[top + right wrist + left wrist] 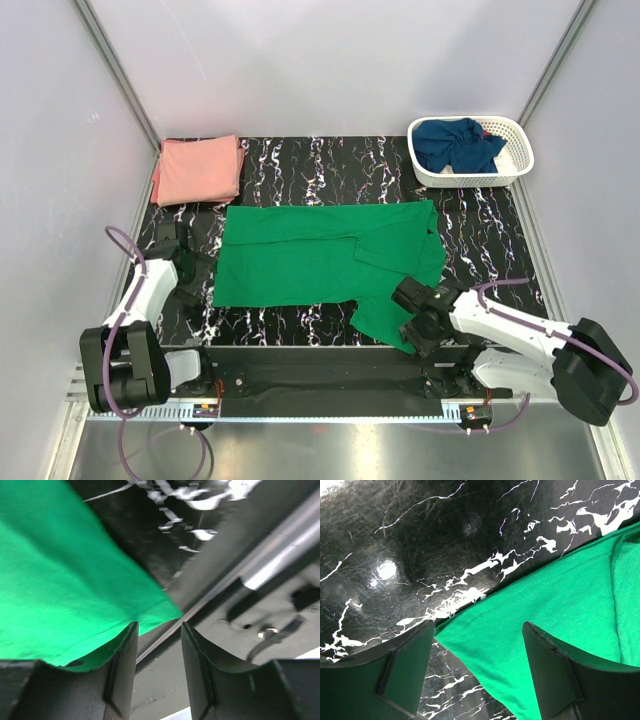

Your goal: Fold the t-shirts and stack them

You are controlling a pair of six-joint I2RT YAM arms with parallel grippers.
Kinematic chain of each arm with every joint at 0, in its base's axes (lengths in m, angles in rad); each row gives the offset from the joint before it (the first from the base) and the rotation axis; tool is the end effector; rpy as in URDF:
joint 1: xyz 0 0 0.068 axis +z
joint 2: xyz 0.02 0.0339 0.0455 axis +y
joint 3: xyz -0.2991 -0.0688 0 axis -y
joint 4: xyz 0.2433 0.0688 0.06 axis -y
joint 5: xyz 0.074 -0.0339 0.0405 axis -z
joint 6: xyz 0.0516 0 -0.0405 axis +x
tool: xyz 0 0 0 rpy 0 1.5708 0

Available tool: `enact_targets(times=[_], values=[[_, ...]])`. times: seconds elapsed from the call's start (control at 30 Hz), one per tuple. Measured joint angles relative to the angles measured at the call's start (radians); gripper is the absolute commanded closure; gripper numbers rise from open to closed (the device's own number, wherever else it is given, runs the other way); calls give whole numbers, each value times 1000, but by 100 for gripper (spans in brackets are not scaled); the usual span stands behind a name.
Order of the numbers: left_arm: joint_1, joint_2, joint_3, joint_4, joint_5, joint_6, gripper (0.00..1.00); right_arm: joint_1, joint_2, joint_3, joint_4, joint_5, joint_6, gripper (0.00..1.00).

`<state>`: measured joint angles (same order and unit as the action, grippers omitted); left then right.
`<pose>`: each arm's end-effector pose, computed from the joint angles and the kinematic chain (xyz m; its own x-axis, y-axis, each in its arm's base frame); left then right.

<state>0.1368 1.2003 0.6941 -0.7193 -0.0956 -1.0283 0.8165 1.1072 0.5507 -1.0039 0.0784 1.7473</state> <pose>0.1935 0.0316 0.2089 -0.3376 -0.9070 -0.2517 -0.8850 0.3969 -0.2435 0.0891 0.0889 0.1780 -0.5944 0.8006 -0.0753 0.8016 0.5974 0.0240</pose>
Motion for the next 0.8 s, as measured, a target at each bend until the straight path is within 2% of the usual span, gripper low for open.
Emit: enact_targets(times=[0.37,0.8], values=[[0,4,14,-20,-6,3,26,48,-29,-11,-57,43,137,51],[0,34,31,-23,-5,5,27,50,40,-4,-35,106,163,52]])
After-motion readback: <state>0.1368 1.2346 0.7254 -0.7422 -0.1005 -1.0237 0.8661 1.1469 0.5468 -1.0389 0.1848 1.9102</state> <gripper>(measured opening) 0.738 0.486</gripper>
